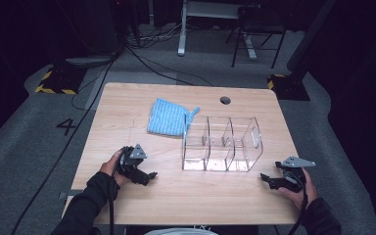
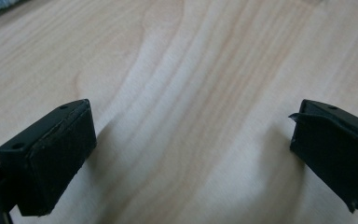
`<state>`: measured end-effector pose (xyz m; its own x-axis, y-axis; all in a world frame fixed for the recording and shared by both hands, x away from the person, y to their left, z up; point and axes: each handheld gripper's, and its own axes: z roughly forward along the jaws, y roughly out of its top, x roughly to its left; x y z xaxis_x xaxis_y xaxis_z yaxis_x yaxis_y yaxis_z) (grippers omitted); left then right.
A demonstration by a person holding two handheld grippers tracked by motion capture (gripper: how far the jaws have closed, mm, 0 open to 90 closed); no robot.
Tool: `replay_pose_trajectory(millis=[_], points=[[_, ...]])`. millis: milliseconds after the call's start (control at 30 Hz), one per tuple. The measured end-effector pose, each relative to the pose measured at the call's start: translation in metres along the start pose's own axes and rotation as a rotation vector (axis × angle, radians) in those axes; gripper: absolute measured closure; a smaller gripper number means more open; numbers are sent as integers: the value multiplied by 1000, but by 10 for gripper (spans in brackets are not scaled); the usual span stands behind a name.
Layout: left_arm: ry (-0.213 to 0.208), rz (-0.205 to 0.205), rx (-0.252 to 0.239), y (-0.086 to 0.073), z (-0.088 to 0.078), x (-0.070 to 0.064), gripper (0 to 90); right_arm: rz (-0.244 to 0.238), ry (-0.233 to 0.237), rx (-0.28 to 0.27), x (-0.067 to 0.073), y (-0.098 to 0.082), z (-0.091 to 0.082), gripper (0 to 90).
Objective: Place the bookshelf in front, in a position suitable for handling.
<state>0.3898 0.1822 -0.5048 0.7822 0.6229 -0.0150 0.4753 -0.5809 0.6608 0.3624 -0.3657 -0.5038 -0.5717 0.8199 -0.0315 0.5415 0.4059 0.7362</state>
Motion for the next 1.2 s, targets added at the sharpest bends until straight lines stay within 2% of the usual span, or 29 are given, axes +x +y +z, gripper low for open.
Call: replay_pose_trajectory(millis=[133, 233, 400, 500, 567, 667, 800, 867, 900, 1000, 1100, 1167, 1200], points=[[17, -22, 2, 9, 8, 8, 0, -20, -14, 0, 1, 0, -2, 155], [36, -39, 3, 13, 11, 8, 0, -24, -15, 2, 2, 0, -2, 173], [60, -69, 2, 11, 10, 4, 0, -35, -1, 1, 2, 0, -6, 254], [65, -76, 0, 9, 8, 2, 0, -48, -11, -35, 5, 3, -12, 273], [46, -51, 2, 6, 5, 0, 3, -46, 1, -89, 8, 10, -20, 277], [20, -18, 1, 3, 2, -4, 1, -89, 6, -144, 15, 21, -28, 282], [26, -29, 0, 3, 3, -6, 1, -141, 34, -194, 24, 40, -31, 282], [29, -31, 2, 3, 3, -6, 2, -150, 36, -202, 26, 44, -32, 281], [30, -35, 1, 3, 3, -6, 2, -192, 46, -213, 33, 58, -34, 276], [24, -38, -9, 3, 3, -6, 12, -208, 60, -241, 38, 70, -34, 282], [24, -32, -16, 3, 1, -4, 64, -215, 81, -249, 39, 77, -30, 291], [37, -36, -25, 4, -1, -1, 165, -218, 102, -248, 40, 83, -24, 316], [41, -32, -27, 6, 0, -1, 182, -218, 109, -252, 39, 85, -22, 325]])
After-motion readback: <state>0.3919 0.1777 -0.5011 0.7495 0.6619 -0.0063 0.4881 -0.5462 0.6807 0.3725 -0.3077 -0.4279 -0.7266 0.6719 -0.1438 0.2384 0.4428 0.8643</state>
